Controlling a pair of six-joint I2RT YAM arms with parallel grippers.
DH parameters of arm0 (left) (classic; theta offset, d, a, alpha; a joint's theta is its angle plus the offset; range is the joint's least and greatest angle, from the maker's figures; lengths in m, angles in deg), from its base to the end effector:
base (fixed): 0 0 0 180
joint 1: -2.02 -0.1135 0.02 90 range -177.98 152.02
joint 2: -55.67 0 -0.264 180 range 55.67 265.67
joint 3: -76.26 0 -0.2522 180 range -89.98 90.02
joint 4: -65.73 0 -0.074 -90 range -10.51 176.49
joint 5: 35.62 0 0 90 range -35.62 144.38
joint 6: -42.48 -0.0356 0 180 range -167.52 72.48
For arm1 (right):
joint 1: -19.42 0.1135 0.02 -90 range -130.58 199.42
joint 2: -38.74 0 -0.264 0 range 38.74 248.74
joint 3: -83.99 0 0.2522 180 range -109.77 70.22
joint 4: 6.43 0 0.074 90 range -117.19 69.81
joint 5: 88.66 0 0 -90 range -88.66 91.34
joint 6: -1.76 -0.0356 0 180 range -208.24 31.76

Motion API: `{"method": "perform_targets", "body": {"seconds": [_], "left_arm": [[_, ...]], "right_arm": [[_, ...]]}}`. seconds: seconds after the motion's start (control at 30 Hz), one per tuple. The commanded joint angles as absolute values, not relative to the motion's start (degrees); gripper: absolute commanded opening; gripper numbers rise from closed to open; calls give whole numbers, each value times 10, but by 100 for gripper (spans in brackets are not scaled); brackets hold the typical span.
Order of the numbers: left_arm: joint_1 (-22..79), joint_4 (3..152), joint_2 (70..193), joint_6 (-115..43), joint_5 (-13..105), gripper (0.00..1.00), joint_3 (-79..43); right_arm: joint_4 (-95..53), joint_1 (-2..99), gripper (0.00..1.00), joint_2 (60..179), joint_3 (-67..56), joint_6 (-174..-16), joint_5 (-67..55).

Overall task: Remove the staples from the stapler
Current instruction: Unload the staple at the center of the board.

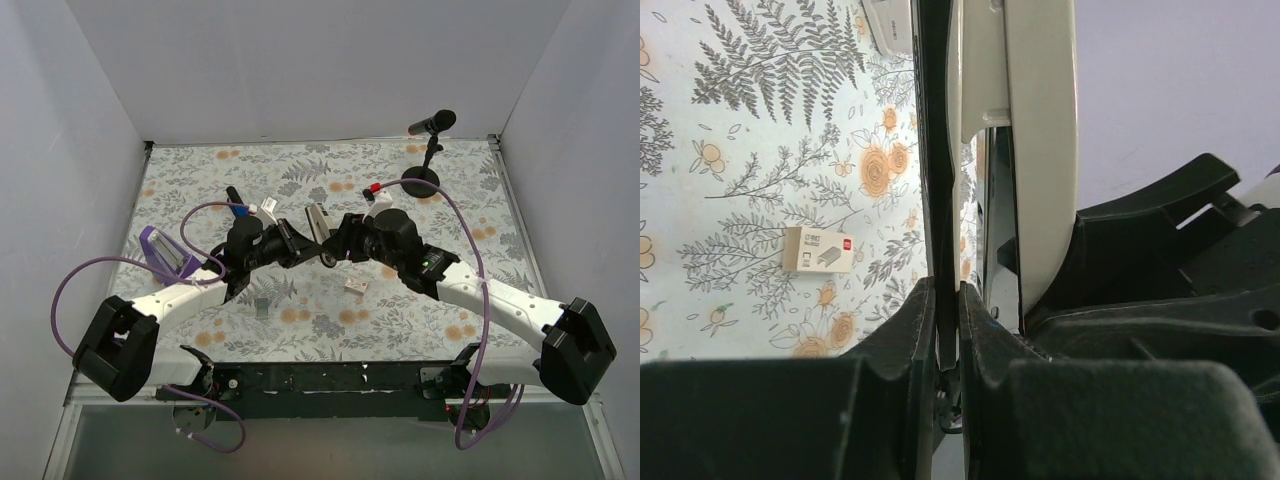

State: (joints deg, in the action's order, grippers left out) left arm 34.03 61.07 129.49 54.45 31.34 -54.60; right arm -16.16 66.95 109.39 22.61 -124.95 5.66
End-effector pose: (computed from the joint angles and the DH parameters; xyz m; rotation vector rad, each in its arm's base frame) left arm 0.2266 -0.1581 0.2252 -1.1030 2.1778 -1.7495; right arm 0.1944 0.2084 0.2863 -0.1357 2.0067 0.9056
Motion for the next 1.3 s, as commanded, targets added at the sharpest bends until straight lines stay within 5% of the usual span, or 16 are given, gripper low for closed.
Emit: {"method": "perform_targets", "body": {"seconds": [0.0, 0.13, 0.27, 0.33, 0.47, 0.67, 0.97, 1.27], "left_arm": [[341, 573, 1261, 514, 319, 0, -544], [341, 555, 1269, 519, 308, 0, -546], [341, 528, 1270, 524, 301, 0, -554], [341, 515, 1265, 527, 305, 0, -560], [341, 521, 1255, 496, 313, 0, -565], [341, 511, 1203, 353, 379, 0, -588], [339, 667, 1228, 26, 450, 0, -474], [340, 633, 1217, -210, 506, 0, -530]], "right_arm": [[-159, 667, 59, 1082, 199, -1237, 61], [-173, 667, 44, 1078, 200, -1235, 67], [-182, 666, 59, 1076, 208, -1238, 69], [-183, 664, 58, 1079, 207, -1237, 68], [-189, 664, 33, 1072, 206, -1233, 81], [-201, 644, 13, 1056, 193, -1188, 86], [-172, 506, 9, 1048, 207, -1089, -65], [-118, 463, 3, 1119, 193, -961, -57]]}}
